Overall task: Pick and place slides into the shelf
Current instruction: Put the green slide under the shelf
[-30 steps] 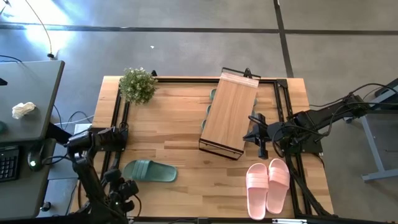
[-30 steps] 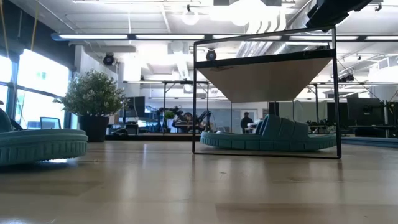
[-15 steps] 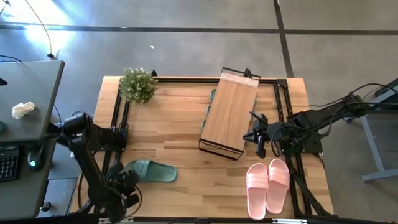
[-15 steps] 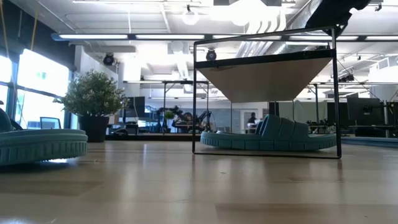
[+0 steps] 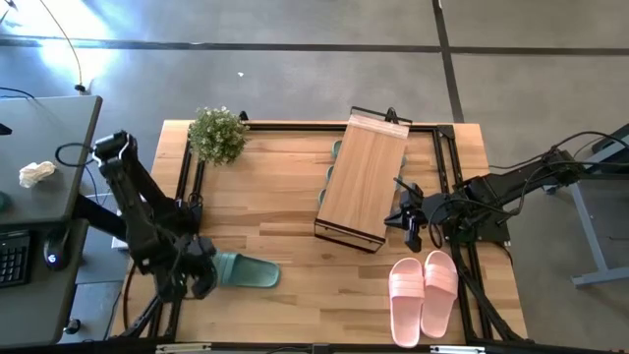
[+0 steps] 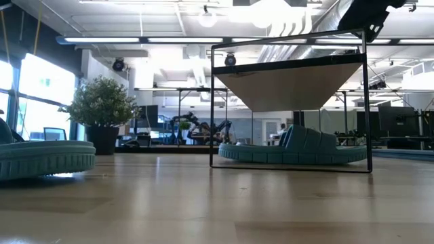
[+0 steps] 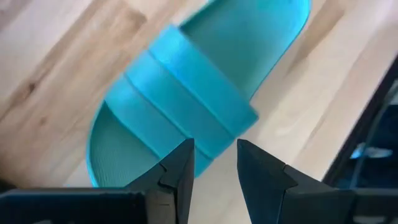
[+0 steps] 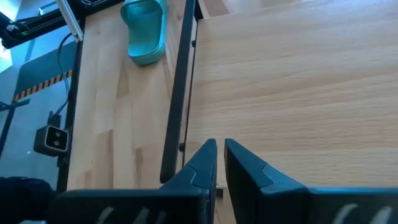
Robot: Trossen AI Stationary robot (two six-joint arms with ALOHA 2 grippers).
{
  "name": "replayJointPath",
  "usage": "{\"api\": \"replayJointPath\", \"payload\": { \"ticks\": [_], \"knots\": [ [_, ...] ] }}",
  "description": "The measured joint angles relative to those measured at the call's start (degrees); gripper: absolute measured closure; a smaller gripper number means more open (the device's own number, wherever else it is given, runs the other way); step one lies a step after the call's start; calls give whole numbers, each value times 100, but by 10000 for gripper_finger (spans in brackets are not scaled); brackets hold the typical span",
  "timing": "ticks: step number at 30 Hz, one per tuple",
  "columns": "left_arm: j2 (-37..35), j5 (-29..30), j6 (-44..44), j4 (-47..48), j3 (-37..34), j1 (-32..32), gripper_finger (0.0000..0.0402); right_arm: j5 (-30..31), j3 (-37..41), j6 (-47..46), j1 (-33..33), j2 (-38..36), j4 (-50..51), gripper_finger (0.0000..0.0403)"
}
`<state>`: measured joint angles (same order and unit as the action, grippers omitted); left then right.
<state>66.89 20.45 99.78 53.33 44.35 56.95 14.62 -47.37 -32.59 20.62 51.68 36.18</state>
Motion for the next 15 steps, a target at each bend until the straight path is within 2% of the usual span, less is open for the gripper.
{"api": "replayJointPath", "payload": {
  "ticks": [2,9,15],
  "knots": [
    [-317,36,8,-15,-134,0,296,-31,0,-1,0,1,-1,379],
    [-1023,-433,71,-170,-588,-23,296,-134,0,-63,0,1,-1,379],
    [-1073,-1003,26,-206,-916,-197,296,-134,0,-105,0,0,0,379]
  ]
}}
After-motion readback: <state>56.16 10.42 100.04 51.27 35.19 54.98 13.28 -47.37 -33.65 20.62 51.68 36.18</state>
